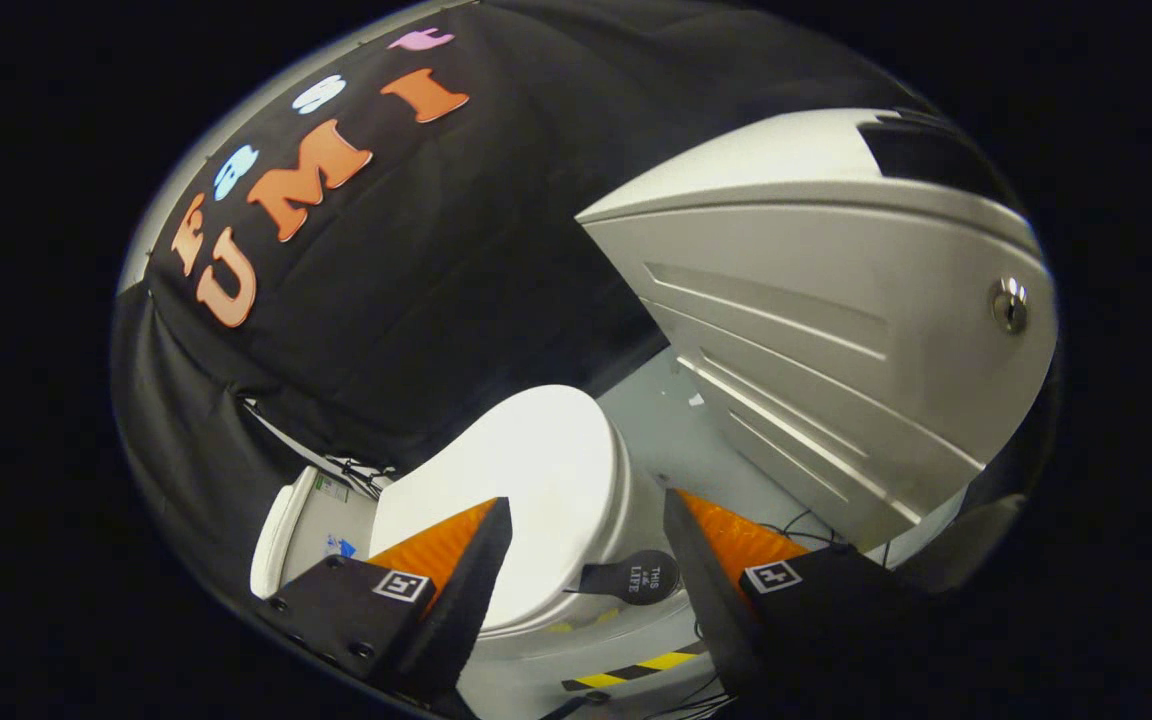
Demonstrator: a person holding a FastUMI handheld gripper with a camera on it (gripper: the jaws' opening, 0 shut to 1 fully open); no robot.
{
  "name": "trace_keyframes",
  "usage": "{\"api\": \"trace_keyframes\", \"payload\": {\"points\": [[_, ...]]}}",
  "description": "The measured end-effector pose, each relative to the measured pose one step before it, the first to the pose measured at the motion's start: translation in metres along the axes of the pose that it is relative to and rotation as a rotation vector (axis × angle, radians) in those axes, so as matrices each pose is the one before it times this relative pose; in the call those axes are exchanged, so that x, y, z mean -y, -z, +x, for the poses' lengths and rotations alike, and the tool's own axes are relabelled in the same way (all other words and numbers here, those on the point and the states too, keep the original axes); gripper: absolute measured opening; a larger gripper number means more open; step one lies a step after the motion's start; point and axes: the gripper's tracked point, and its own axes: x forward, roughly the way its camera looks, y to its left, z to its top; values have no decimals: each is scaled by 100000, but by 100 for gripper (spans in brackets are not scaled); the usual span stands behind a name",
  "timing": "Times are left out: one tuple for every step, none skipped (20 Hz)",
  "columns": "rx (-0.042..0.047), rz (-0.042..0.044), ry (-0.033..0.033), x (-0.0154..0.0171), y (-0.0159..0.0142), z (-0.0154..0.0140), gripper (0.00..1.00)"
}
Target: Open the toilet lid.
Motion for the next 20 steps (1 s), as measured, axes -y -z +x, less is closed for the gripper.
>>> {"api": "trace_keyframes", "payload": {"points": [[-121, -196, 554, 383, -96, -198, 98], [415, -601, 371, 91, -8, 246, 98], [44, -899, 813, 191, 197, 199, 98], [-237, -1508, 1689, 527, 14, 176, 98], [-671, -1574, 2502, 561, 328, -22, 98], [-517, -964, 1733, 375, 280, 57, 97], [-556, -552, 1604, 182, 440, -184, 97], [-1698, -482, 2538, 360, 717, -78, 97], [-2477, -167, 3327, 573, 1141, 458, 96], [-1893, -2102, 2601, 312, 823, -414, 97], [-4951, -94, -1670, -639, 1529, 103, 94], [-3281, 1929, -667, -90, 978, 98, 92], [-2991, 3354, 1309, 402, 1042, 165, 90], [-6884, 4065, 381, 369, 1539, -689, 90], [367, 1700, -1986, 307, 86, -241, 89], [-2163, 2548, -3870, -62, 290, -1061, 88], [-1432, 1577, -2910, 194, 393, -469, 86], [380, -268, 744, -1039, -433, 561, 82], [2889, -1779, 3204, 999, -454, 497, 78], [583, -786, 1616, 1318, 412, 436, 74]]}}
